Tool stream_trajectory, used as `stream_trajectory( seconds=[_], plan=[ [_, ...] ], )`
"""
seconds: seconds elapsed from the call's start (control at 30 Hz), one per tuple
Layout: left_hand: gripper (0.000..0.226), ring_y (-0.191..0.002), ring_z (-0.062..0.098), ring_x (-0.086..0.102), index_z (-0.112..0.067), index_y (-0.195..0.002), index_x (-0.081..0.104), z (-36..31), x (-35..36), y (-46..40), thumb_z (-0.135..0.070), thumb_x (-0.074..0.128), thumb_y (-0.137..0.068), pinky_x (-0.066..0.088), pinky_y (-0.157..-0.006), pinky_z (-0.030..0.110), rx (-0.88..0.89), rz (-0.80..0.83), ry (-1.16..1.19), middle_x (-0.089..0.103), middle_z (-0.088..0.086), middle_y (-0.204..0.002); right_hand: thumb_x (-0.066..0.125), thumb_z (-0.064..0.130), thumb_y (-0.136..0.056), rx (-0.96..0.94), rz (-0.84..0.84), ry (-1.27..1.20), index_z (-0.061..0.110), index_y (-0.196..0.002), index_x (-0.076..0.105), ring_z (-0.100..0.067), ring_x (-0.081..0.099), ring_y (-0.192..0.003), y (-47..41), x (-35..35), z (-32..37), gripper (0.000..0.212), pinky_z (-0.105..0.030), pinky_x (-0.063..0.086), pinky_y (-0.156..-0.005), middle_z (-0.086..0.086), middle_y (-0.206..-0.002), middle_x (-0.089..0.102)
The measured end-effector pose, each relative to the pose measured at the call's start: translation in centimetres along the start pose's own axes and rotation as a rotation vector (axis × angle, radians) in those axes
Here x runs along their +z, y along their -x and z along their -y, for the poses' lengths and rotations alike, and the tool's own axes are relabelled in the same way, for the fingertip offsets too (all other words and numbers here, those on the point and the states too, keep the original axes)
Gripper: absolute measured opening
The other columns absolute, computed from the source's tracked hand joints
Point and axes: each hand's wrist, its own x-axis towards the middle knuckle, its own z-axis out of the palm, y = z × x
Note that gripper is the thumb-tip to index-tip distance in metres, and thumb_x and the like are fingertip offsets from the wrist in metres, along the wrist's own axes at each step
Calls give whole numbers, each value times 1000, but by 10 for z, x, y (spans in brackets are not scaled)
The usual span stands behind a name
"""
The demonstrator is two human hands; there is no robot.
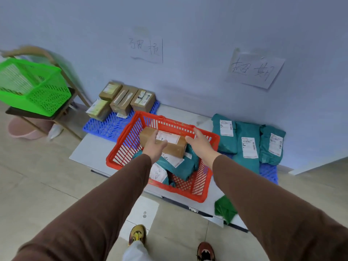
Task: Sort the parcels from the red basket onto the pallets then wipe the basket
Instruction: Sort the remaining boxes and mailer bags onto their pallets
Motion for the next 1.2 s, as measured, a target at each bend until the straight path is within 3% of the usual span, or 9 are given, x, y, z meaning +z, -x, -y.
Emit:
stream_trajectory(
  seconds=[0.2,0.33,0.43,0.6,0.67,0.8,0.97,1.1,1.2],
  plan=[
    [75,-148,24,30,-26,-159,20,28,-64,-43,-33,61,-97,27,-121,45,13,112,-89,23,0,-165,59,40,-99,99,-120,-138,26,-160,21,-25,35,-146,-21,53,11,74,-41,35,-112,1,-162,32],
    [72,-148,22,31,-23,-160,20,47,-87,-73,-29,59,-99,27,-122,43,-24,131,-88,25,1,-164,59,42,-98,140,-177,-157,25,-160,21,-24,40,-142,-36,73,-2,75,-33,37,-102,0,-162,33],
    [66,-130,11,41,-19,-158,25,62,-88,-90,-22,57,-101,31,-111,28,-35,128,-65,39,-9,-147,55,39,-101,178,-215,-172,19,-161,19,-24,28,-149,-47,79,-20,72,-37,30,-114,-1,-165,25],
    [57,-116,9,40,-11,-155,28,84,-85,-118,-14,52,-103,31,-97,23,-30,108,-44,46,6,-145,54,36,-102,226,-248,-181,21,-157,30,-24,37,-145,-69,87,-54,62,-36,35,-111,0,-158,39],
    [59,-120,8,39,-8,-155,26,93,-85,-136,-14,52,-103,31,-97,21,-44,77,-46,44,3,-145,54,35,-102,230,-258,-186,21,-157,30,-24,38,-144,-81,90,-64,61,-39,36,-113,0,-157,39],
    [71,-145,23,35,-11,-159,17,115,-85,-170,-27,55,-101,28,-117,32,-81,48,-109,33,7,-160,55,39,-100,253,-238,-205,25,-154,37,-24,47,-137,-103,98,-85,59,-45,40,-114,2,-152,47],
    [49,-116,22,53,-12,-146,42,141,-73,-199,-28,51,-101,38,-94,28,-83,41,-105,55,5,-138,53,46,-97,272,-229,-218,28,-150,42,-22,53,-128,-136,105,-122,57,-46,44,-110,3,-145,54],
    [47,-107,23,53,-12,-143,39,150,-65,-207,-30,51,-101,40,-87,31,-105,-21,-60,56,9,-125,49,42,-102,278,-226,-321,32,-145,47,-21,56,-122,-141,114,-124,44,-45,43,-110,4,-136,60],
    [31,-95,22,55,-15,-125,40,148,-63,-196,-32,51,-101,42,-83,34,-131,-73,-30,57,9,-112,50,39,-102,254,-277,-404,34,-141,48,-20,59,-117,-129,116,-121,39,-47,46,-108,6,-128,63]
  ],
)
